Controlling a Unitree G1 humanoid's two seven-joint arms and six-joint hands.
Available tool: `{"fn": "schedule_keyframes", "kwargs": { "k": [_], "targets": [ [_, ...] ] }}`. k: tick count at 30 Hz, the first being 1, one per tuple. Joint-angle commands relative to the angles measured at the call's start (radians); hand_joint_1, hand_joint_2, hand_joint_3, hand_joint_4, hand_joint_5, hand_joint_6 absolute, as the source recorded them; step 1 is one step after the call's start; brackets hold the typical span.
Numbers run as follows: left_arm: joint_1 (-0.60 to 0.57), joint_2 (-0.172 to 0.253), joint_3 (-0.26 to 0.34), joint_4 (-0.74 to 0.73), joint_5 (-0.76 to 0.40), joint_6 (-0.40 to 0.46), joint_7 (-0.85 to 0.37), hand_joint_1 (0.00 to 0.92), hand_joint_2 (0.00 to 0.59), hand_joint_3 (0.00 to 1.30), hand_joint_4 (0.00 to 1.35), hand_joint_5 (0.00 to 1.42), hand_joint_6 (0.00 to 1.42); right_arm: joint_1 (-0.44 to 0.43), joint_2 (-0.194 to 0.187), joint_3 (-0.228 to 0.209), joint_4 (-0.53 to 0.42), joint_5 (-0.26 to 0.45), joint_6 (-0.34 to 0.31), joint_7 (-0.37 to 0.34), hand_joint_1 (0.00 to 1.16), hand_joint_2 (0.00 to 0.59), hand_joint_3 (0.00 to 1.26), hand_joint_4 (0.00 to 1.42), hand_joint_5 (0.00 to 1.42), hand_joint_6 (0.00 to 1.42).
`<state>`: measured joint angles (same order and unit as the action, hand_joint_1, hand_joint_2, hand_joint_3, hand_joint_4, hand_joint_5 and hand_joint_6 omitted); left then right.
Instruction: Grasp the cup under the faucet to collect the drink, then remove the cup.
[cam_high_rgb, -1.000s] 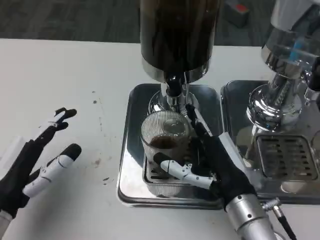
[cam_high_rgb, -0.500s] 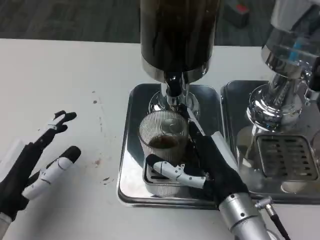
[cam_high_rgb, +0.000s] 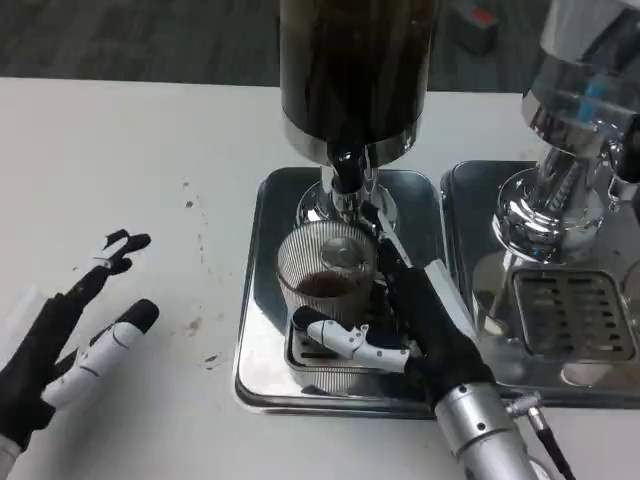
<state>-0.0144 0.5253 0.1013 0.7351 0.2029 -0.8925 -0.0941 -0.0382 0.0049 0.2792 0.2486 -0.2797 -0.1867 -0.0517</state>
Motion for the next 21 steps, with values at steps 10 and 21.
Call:
{"fn": "schedule_keyframes", "kwargs": {
  "k": [10, 21],
  "targets": [
    [0.007, -0.001, 0.007, -0.004, -0.022, 0.004, 0.010, 0.000, 0.161, 0.15, 0.00, 0.12, 0.00, 0.002, 0.031, -0.007, 0.061, 0.010, -0.004, -0.023, 0.93, 0.200, 0.31, 0.34, 0.32, 0.50],
    [0.013, -0.008, 0.006, -0.004, -0.041, 0.001, 0.000, 0.000, 0.163, 0.15, 0.00, 0.12, 0.00, 0.019, 0.060, -0.030, 0.048, 0.032, -0.021, -0.074, 0.96, 0.216, 0.40, 0.43, 0.41, 0.62]
  ]
}}
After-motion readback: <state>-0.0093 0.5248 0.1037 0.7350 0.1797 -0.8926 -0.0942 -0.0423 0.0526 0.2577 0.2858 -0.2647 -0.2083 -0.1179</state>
